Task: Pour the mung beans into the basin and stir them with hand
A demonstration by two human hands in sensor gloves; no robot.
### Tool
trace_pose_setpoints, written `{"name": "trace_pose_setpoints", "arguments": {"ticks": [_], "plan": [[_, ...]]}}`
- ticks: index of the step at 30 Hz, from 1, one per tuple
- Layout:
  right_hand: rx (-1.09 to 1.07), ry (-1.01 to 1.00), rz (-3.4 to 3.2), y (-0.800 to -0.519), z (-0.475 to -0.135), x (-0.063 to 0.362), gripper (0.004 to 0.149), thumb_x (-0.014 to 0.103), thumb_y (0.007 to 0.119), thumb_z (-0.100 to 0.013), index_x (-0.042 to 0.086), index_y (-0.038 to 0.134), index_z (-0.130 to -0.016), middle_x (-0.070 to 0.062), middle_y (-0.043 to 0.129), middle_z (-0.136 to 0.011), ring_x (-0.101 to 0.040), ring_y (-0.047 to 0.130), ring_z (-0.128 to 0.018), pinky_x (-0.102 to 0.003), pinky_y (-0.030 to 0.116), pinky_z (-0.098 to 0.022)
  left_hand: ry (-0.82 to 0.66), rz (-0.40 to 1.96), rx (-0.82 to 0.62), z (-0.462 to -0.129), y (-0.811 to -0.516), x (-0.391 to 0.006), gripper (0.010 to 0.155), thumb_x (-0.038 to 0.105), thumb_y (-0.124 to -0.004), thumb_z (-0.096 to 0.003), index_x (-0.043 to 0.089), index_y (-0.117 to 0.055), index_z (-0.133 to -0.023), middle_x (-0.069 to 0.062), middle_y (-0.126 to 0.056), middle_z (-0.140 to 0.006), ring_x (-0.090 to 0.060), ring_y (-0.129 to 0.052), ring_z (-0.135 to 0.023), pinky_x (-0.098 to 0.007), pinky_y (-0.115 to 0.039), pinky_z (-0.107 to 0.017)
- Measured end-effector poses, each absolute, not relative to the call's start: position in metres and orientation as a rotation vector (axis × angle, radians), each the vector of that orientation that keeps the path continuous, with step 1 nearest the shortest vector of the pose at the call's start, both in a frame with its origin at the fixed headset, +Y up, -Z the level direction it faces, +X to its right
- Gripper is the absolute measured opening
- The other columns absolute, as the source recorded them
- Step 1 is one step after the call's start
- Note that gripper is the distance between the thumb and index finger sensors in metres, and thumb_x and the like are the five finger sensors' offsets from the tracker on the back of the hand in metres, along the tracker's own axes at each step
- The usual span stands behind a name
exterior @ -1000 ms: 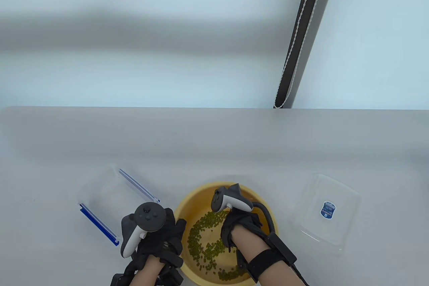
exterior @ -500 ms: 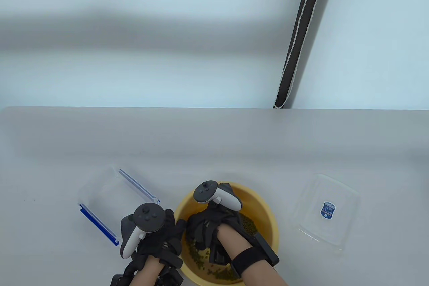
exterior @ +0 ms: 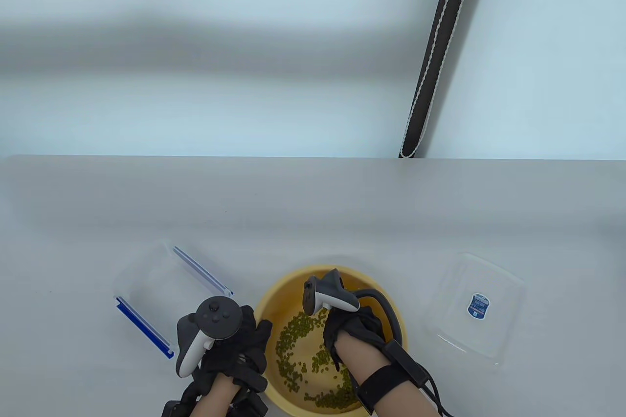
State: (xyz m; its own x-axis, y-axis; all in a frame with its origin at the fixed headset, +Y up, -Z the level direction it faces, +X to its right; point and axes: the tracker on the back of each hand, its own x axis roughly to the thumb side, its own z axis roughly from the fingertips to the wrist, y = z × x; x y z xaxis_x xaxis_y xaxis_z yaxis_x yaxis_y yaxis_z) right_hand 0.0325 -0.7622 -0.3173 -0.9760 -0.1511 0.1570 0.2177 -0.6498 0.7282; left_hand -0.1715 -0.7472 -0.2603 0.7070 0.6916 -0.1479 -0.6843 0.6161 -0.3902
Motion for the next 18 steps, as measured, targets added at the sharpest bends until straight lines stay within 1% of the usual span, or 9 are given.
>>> {"name": "trace_pose_setpoints", "arguments": {"ticks": [3, 4, 6, 8, 11, 13, 15, 17, 18], "plan": [[-0.164, -1.411, -2.663, -0.770, -0.311, 0.029, 0.044, 0.020, 0.074, -0.046, -0.019, 0.077, -0.065, -0.047, 0.084, -0.047, -0.042, 0.105, -0.032, -0.057, 0.087, -0.023, -0.012, 0.810, -0.440, -0.260, -0.748, -0.172, 0.071, 0.042, -0.053, -0.0575, -0.011, -0.030, -0.098, -0.012, -0.095, -0.028, -0.004, -0.102, 0.006, -0.037, -0.096, -0.018], [-0.167, -1.537, -2.679, -0.774, -0.308, 0.028, 0.044, 0.021, 0.074, -0.046, -0.019, 0.077, -0.063, -0.046, 0.085, -0.044, -0.041, 0.105, -0.029, -0.056, 0.087, -0.021, -0.012, 0.819, -0.439, -0.260, -0.749, -0.172, 0.071, 0.042, -0.053, -0.0575, -0.011, -0.030, -0.098, -0.012, -0.094, -0.028, -0.004, -0.102, 0.006, -0.037, -0.096, -0.018], [-0.188, -1.730, -2.702, -0.777, -0.302, 0.026, 0.045, 0.022, 0.074, -0.047, -0.020, 0.077, -0.061, -0.046, 0.085, -0.042, -0.040, 0.106, -0.026, -0.056, 0.087, -0.019, -0.011, 0.821, -0.439, -0.259, -0.749, -0.172, 0.071, 0.042, -0.053, -0.0575, -0.011, -0.030, -0.098, -0.012, -0.094, -0.028, -0.004, -0.102, 0.006, -0.037, -0.096, -0.018], [-0.266, -1.910, -2.692, -0.779, -0.298, 0.022, 0.046, 0.025, 0.073, -0.047, -0.018, 0.077, -0.063, -0.042, 0.087, -0.043, -0.036, 0.107, -0.027, -0.053, 0.089, -0.021, -0.009, 0.813, -0.436, -0.259, -0.748, -0.172, 0.071, 0.042, -0.053, -0.0575, -0.011, -0.030, -0.098, -0.012, -0.095, -0.027, -0.003, -0.102, 0.006, -0.037, -0.096, -0.018], [-0.322, -2.156, -2.672, -0.782, -0.292, 0.013, 0.046, 0.026, 0.073, -0.047, -0.011, 0.072, -0.072, -0.034, 0.086, -0.054, -0.032, 0.106, -0.039, -0.050, 0.087, -0.031, -0.008, 0.809, -0.432, -0.260, -0.749, -0.172, 0.071, 0.042, -0.053, -0.0575, -0.011, -0.030, -0.098, -0.012, -0.095, -0.027, -0.003, -0.102, 0.006, -0.037, -0.096, -0.018], [-0.352, -2.252, -2.673, -0.783, -0.292, 0.006, 0.045, 0.025, 0.073, -0.047, -0.007, 0.067, -0.078, -0.030, 0.084, -0.061, -0.031, 0.103, -0.047, -0.051, 0.084, -0.039, -0.009, 0.809, -0.431, -0.260, -0.749, -0.172, 0.071, 0.042, -0.054, -0.0575, -0.011, -0.030, -0.098, -0.012, -0.095, -0.027, -0.003, -0.102, 0.006, -0.037, -0.096, -0.018], [-0.397, -2.284, -2.727, -0.780, -0.296, 0.001, 0.046, 0.024, 0.072, -0.048, 0.000, 0.061, -0.086, -0.024, 0.079, -0.070, -0.030, 0.098, -0.059, -0.053, 0.078, -0.048, -0.009, 0.811, -0.430, -0.259, -0.749, -0.172, 0.071, 0.042, -0.054, -0.0575, -0.011, -0.030, -0.098, -0.012, -0.094, -0.027, -0.004, -0.101, 0.006, -0.037, -0.096, -0.018], [-0.423, -2.241, -2.830, -0.774, -0.303, -0.002, 0.050, 0.024, 0.070, -0.050, 0.009, 0.051, -0.093, -0.018, 0.071, -0.081, -0.030, 0.090, -0.071, -0.056, 0.072, -0.055, -0.011, 0.813, -0.431, -0.259, -0.749, -0.172, 0.071, 0.042, -0.054, -0.0575, -0.011, -0.031, -0.098, -0.012, -0.094, -0.027, -0.004, -0.101, 0.006, -0.038, -0.096, -0.018], [-0.425, -2.199, -2.885, -0.772, -0.308, -0.002, 0.051, 0.024, 0.069, -0.051, 0.011, 0.048, -0.095, -0.016, 0.068, -0.083, -0.030, 0.088, -0.073, -0.055, 0.071, -0.056, -0.012, 0.815, -0.431, -0.259, -0.749, -0.172, 0.071, 0.042, -0.054, -0.0575, -0.011, -0.031, -0.098, -0.012, -0.094, -0.027, -0.004, -0.101, 0.006, -0.038, -0.096, -0.018]]}}
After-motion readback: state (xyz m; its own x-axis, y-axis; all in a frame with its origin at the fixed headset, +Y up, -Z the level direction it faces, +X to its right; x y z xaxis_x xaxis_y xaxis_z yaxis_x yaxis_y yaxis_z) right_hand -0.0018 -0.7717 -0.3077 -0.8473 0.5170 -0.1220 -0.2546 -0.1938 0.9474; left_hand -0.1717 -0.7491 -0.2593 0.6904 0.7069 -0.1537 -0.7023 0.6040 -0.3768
